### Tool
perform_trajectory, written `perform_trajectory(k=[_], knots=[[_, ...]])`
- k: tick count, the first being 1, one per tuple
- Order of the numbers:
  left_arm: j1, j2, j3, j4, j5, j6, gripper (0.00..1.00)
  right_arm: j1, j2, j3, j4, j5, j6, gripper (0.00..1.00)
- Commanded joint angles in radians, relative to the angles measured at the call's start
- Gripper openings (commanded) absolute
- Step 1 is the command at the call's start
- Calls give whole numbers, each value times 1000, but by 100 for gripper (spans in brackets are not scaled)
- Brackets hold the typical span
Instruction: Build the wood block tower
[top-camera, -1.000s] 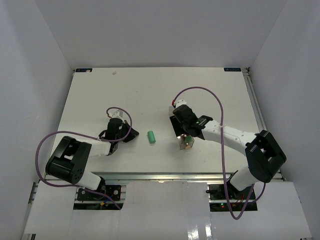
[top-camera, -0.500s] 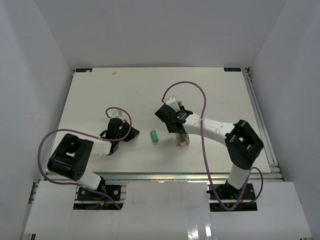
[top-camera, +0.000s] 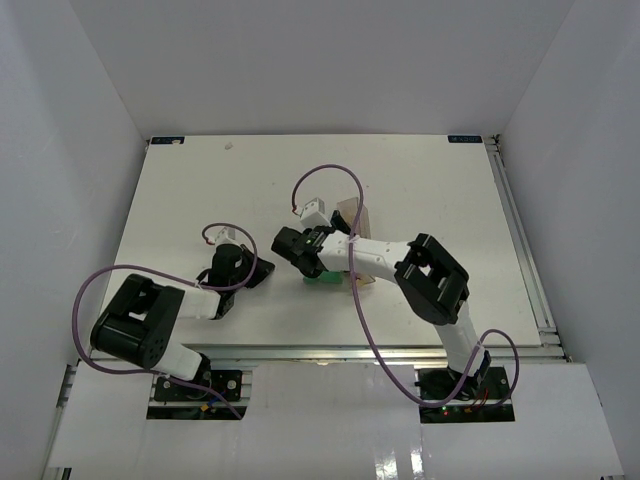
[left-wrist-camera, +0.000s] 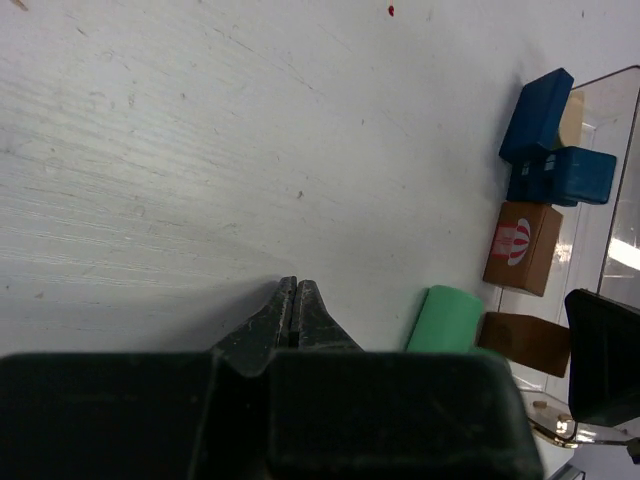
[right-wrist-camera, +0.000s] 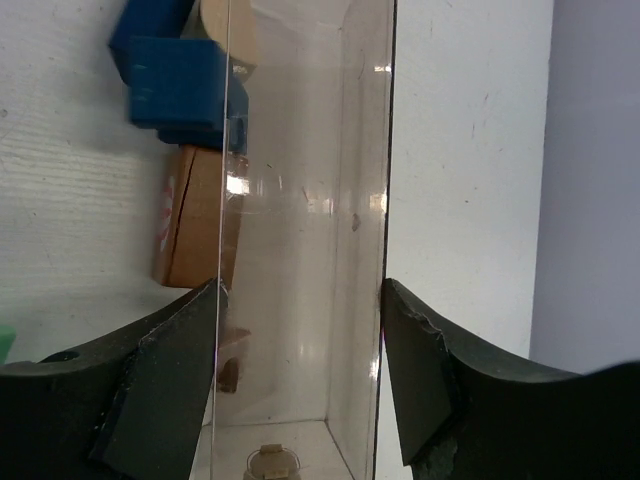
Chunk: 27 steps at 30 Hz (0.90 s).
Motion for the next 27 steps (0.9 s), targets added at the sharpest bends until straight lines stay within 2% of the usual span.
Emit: perform_trajectory(k=[1, 8, 11, 15, 18, 20, 24, 27], knots=[[30, 31, 0, -8, -44, -15, 0, 17, 38, -39, -17, -50, 36, 8], [83, 170, 87, 37, 85, -33, 0, 36, 41, -63, 0, -5, 16, 8], [83, 176, 60, 86, 106, -38, 0, 38, 36, -71, 0, 15, 22, 8], [83, 140, 31, 73, 93, -27, 0, 38, 21, -71, -1, 37, 25, 8], [71, 37, -10, 12, 64, 19, 0, 15, -9, -77, -3, 47, 27, 8], [47, -111, -24, -91, 16, 62, 0, -18, -45, -94, -4, 48, 30, 8], [-121, -479, -52, -353, -114, 108, 0, -85, -135, -136, 0, 52, 30, 8], [-239, -640, -71, -501, -44, 112, 0, -132, -213, -176, 47, 44, -24, 8]])
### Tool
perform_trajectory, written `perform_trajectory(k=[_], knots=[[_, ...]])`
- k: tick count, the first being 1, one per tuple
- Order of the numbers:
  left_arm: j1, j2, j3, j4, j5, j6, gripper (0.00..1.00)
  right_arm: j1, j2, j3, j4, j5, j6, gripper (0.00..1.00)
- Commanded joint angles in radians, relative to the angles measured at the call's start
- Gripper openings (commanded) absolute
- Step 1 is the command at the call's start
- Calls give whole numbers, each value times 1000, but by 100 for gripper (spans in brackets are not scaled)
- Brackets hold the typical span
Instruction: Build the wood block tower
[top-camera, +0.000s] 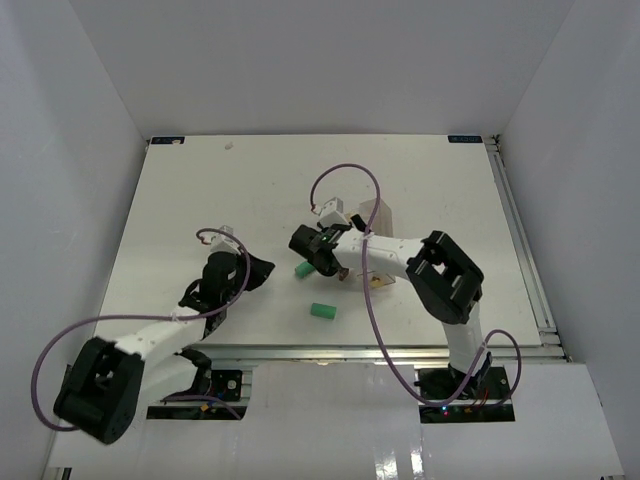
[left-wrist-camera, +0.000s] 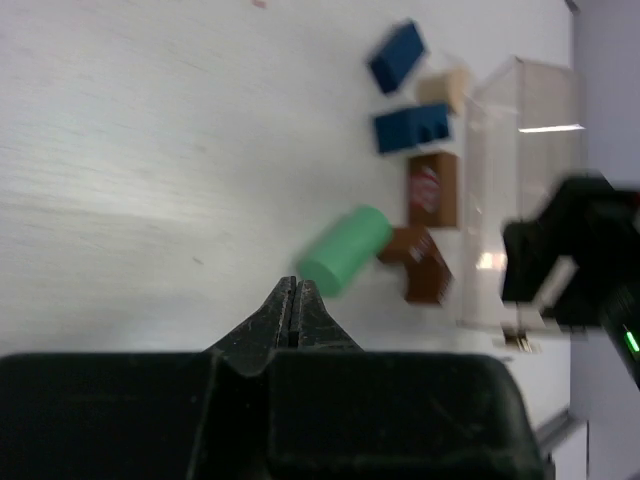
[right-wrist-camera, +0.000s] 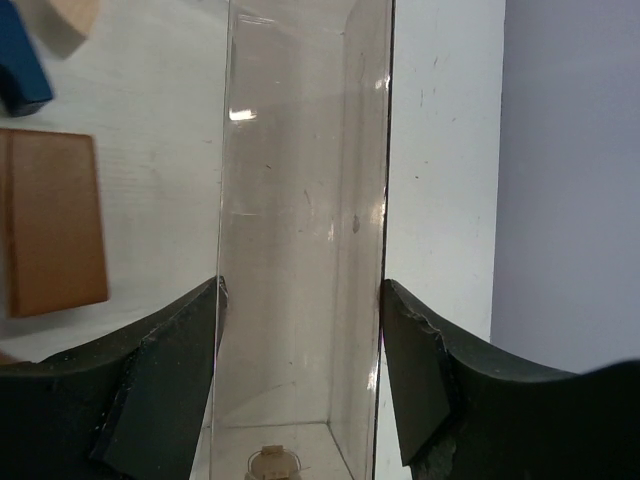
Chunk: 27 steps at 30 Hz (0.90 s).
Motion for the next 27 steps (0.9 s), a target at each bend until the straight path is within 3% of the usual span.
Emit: perform_trajectory(k=[1, 5, 9, 14, 24, 27], knots=[[-170, -273, -30, -309, 46, 41, 0, -78, -175, -63, 68, -4, -36, 8], [-387, -378, -40, -492, 12, -12, 0, -130, -287, -127, 178, -77, -164, 8], [-576, -212, 3, -538, -40, -51, 0, -156, -336, -144, 239, -107, -222, 8], [-799, -27, 161, -644, -234, -125, 0, -166, -394, -186, 273, -120, -249, 8], [-821, 254, 283, -562, -309, -122, 0, -170, -463, -230, 315, -153, -269, 8], [-820, 273, 294, -557, -316, -118, 0, -170, -470, -231, 316, -155, -270, 8]])
